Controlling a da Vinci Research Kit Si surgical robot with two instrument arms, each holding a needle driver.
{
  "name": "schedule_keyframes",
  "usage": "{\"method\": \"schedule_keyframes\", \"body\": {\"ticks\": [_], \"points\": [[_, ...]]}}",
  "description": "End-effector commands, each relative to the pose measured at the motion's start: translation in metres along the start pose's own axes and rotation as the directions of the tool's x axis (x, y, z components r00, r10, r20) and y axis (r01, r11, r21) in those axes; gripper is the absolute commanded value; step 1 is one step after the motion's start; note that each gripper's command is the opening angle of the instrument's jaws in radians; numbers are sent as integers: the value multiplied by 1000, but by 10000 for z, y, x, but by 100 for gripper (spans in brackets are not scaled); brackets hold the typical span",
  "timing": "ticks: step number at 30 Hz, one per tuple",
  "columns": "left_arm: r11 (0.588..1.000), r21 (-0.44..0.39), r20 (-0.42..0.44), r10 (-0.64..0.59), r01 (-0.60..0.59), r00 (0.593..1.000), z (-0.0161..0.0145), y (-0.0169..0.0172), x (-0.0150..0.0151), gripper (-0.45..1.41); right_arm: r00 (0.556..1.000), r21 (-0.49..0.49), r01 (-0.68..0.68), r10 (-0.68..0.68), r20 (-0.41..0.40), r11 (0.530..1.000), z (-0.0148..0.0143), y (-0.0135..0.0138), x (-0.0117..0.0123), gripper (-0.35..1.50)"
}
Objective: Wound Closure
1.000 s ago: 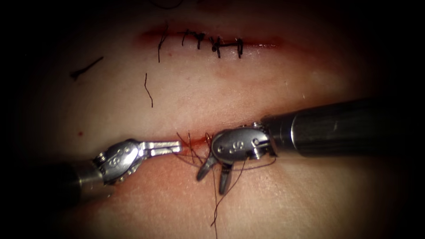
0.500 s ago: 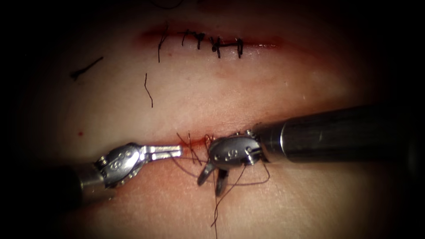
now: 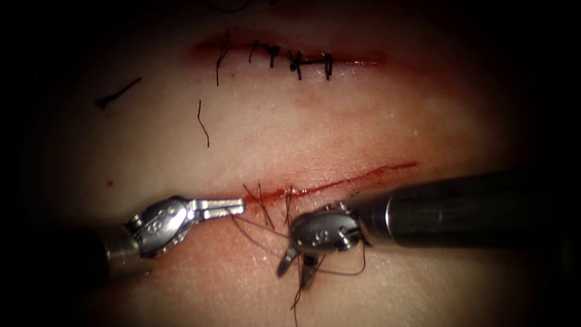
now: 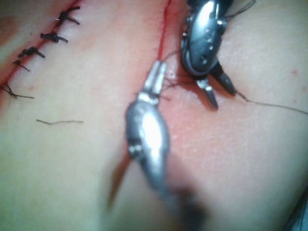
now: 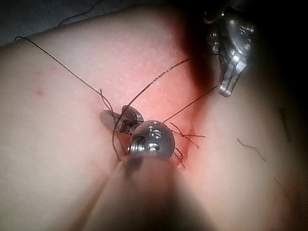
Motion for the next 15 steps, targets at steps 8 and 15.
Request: {"method": "schedule_keyframes", "body": {"ticks": [8,15], "points": [[1000,-3,-1,-9,9,1000,4,2,-9,-45,1000,5,11,-11,-14,1000,19,2,3,14],[1000,-2,0,-9,9,1000,2,2,-8,-45,1000,30,6,-7,15,1000,16,0,-2,-35]]}}
